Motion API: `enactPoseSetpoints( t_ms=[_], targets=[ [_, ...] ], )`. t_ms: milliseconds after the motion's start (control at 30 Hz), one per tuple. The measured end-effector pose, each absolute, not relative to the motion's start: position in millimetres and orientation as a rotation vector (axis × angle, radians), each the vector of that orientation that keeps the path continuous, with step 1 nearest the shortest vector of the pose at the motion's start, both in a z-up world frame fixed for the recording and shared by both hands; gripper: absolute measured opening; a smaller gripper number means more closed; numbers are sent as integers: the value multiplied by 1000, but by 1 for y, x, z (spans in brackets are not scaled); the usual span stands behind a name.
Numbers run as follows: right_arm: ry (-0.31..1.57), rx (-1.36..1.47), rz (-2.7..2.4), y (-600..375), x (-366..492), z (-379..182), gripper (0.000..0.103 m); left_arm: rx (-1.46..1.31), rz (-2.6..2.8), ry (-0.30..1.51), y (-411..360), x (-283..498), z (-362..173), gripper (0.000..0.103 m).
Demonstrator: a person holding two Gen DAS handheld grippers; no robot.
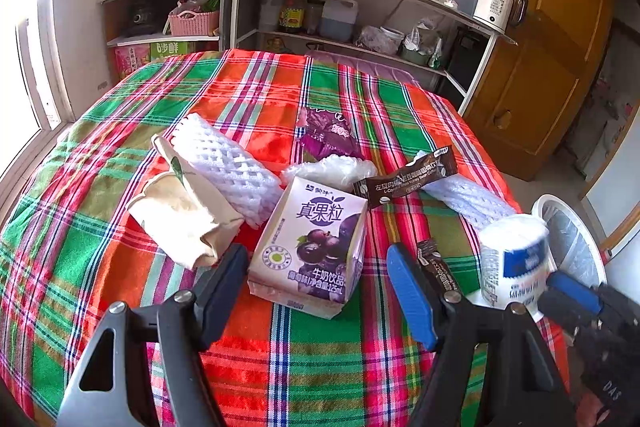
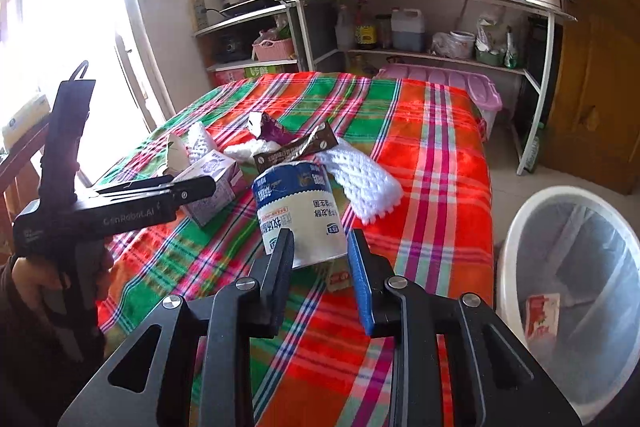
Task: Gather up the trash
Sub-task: 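Lift the white yogurt cup off the table with the right tool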
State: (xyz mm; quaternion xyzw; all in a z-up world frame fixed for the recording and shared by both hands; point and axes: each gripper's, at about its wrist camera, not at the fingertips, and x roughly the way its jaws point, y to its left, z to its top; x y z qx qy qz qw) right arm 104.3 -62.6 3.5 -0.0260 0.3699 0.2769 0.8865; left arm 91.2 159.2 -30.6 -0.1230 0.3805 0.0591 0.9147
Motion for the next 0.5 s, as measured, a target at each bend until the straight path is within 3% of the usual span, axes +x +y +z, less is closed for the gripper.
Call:
enactPoseSetpoints(
  t_ms=[100,200,233,333,500],
  targets=[
    [896,-75,618,-58,90,-24,29,-254,125,791,161,91,-31,74],
    [858,-145,635,-56,72,-30,29,-249,113,780,160,88,-28,74],
    [848,-142,646,-58,70,-26,32,-245,113,778,160,88,-27,74],
    [772,-101,624,-66,74,-6,51,-256,122,779,163,88,-28,74],
    [660,-58,677,-60,93,33,57,-262,129,782,168,88,-29,74]
  ],
)
